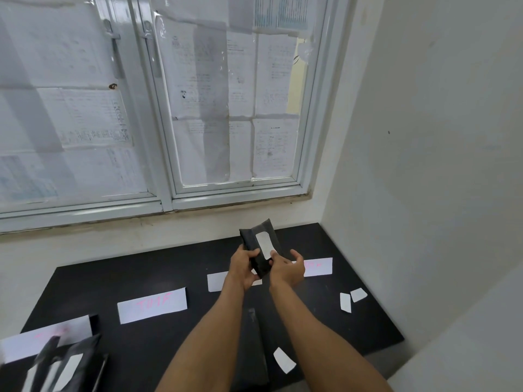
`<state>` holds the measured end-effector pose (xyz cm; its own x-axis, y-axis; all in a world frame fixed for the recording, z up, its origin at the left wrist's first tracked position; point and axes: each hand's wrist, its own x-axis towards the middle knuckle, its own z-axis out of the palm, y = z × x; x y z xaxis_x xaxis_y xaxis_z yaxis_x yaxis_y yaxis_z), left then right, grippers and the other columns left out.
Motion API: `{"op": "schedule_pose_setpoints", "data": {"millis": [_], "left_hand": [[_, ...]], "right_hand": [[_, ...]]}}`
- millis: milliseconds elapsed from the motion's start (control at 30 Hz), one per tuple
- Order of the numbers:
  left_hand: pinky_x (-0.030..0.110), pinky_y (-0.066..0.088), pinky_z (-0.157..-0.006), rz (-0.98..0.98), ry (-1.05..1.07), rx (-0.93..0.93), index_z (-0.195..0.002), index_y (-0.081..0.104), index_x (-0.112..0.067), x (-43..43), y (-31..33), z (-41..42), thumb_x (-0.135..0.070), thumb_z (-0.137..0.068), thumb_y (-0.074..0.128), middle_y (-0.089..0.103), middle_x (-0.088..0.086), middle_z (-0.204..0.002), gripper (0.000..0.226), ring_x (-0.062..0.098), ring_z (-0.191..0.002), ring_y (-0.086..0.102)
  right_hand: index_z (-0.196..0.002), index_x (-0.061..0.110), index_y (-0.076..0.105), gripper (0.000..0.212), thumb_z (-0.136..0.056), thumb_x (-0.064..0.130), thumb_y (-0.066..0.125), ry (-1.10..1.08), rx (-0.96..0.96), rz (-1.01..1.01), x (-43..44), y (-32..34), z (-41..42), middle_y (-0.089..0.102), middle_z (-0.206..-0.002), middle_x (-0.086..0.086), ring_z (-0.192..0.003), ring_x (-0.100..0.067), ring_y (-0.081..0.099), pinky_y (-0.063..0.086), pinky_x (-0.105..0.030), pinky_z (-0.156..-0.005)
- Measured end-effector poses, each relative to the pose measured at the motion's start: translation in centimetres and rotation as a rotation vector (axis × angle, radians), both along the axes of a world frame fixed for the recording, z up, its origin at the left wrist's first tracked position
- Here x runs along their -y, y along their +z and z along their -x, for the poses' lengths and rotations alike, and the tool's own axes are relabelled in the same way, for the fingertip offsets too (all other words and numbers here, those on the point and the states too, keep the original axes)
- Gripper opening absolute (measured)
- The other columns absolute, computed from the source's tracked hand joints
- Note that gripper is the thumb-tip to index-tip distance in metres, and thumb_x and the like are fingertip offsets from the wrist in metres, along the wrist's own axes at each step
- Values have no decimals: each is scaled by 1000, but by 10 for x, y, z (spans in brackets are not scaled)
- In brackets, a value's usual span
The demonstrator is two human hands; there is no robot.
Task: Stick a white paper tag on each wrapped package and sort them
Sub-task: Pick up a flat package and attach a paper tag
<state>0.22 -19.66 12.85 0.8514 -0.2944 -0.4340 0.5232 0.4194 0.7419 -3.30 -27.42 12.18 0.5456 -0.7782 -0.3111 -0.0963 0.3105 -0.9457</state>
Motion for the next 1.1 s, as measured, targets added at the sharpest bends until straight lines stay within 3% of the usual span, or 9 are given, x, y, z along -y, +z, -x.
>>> {"op": "schedule_pose_setpoints", "data": {"millis": [267,433,567,633,767,900,1000,1100], "left_hand": [[53,54,-80,-13,-5,41,-119,59,-17,5,-1,3,-11,-86,68,62,12,-110,35,33,-102,58],[59,51,-89,-33,28,12,-120,59,-14,7,-3,-2,-18,-87,68,61,14,-117,35,37,-113,55],[56,53,-88,-5,81,-5,-123,56,-12,11,-2,-3,-21,-91,64,64,17,-117,34,37,-111,60],[52,55,-85,-5,65,17,-123,57,-8,7,0,-3,-16,-90,65,65,18,-115,35,36,-107,62],[47,57,-78,-48,-104,49,-126,52,-7,-4,4,-5,9,-84,62,65,18,-115,46,35,-101,64],[46,57,-81,-127,-176,69,-122,52,-13,-9,3,-9,19,-79,58,64,15,-113,54,34,-101,63],[42,58,-78,-209,-242,93,-110,55,-18,-13,4,-9,22,-77,53,62,16,-108,51,34,-100,61],[43,58,-80,-268,-309,83,-113,57,-14,-15,2,-10,22,-77,50,62,19,-107,51,37,-101,62]], "right_hand": [[-125,20,52,54,-77,23,77,-16,-65,47,4,5,7,73,-94,-2,-90,-21,68,51,-31,-73],[-120,21,56,51,-75,33,78,40,-132,204,4,9,9,72,-96,3,-95,-19,66,52,-31,-75],[-120,25,54,67,-64,46,83,39,-233,322,-1,13,5,54,-115,-1,-106,-24,56,52,-35,-78],[-123,27,53,72,-61,47,85,85,-210,267,3,9,2,52,-120,-2,-105,-24,57,55,-38,-82],[-108,19,67,39,-73,31,81,157,-54,126,15,2,0,69,-109,-2,-96,-19,64,53,-26,-74],[-94,18,72,23,-79,34,76,144,-50,105,17,-2,2,69,-97,-1,-91,-17,62,48,-24,-70],[-98,21,63,35,-74,43,77,243,-33,153,17,-3,0,67,-101,0,-91,-17,63,57,-33,-77],[-111,19,57,54,-70,43,82,313,-37,135,18,1,-5,62,-106,-1,-97,-22,62,59,-39,-82]]}}
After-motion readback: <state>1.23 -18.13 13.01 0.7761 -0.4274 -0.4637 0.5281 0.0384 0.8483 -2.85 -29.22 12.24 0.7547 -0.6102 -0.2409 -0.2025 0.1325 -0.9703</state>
